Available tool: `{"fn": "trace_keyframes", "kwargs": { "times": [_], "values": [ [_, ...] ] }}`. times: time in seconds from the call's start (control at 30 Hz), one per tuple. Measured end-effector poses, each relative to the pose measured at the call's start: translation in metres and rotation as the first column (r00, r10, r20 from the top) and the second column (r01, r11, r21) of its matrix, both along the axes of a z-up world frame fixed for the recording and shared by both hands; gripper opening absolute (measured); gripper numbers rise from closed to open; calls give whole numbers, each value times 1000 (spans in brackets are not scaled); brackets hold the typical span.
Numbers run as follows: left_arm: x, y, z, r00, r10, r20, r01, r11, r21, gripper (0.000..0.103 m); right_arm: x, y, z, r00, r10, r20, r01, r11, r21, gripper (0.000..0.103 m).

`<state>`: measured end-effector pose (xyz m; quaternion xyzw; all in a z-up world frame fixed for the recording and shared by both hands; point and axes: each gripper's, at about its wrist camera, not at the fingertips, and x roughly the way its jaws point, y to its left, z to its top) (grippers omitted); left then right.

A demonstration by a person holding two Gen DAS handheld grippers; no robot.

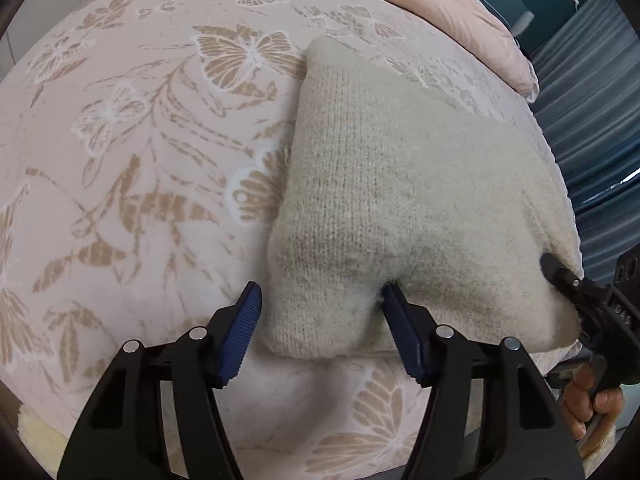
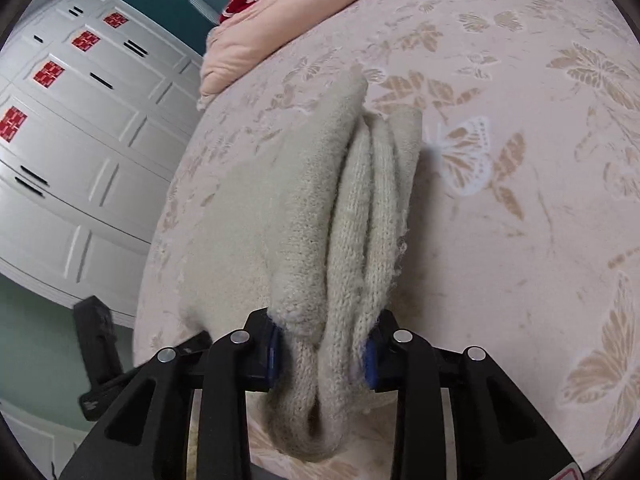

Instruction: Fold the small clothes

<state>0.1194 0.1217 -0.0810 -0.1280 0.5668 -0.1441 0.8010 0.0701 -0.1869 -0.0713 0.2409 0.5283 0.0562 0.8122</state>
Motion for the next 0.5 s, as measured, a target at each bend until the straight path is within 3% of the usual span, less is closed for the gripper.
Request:
{"fn": "trace_keyframes", "kwargs": {
  "times": [0.03, 0.07, 0.13, 0.2, 0.27, 0.33, 0.4, 0.5],
  "values": [
    [0, -3, -4, 1000, -4, -9, 4, 1000, 6, 66, 2, -4, -19, 999, -1, -52, 1, 1000, 2, 38],
    [-1, -6, -6, 1000, -4, -14, 4, 1000, 9, 67, 0, -13, -20, 998, -43, -39, 45, 997, 56, 42],
    [-6, -9, -4, 1000, 2, -1, -1, 999, 37, 68, -8, -22, 3, 994, -111, 3, 110, 990, 83, 45],
    [-12, -11, 4, 1000, -6, 27, 4, 997, 78, 68, -19, -19, 36, 989, -120, 81, 122, 992, -20, 46],
    [-18, -11, 11, 999, -8, 52, 1, 992, 130, 68, -31, -7, 68, 983, -49, 175, 72, 989, -126, 44],
    [-26, -12, 21, 995, -17, 98, -1, 984, 181, 68, -40, 10, 82, 978, 33, 208, 5, 984, -178, 34],
    [-34, -17, 31, 991, -27, 134, -2, 977, 212, 68, -41, 28, 70, 979, 129, 160, -87, 965, -246, 25],
    [-47, -27, 45, 984, -29, 175, -10, 976, 216, 69, -25, 47, 12, 980, 196, -9, -186, 908, -375, 11]
  ]
}}
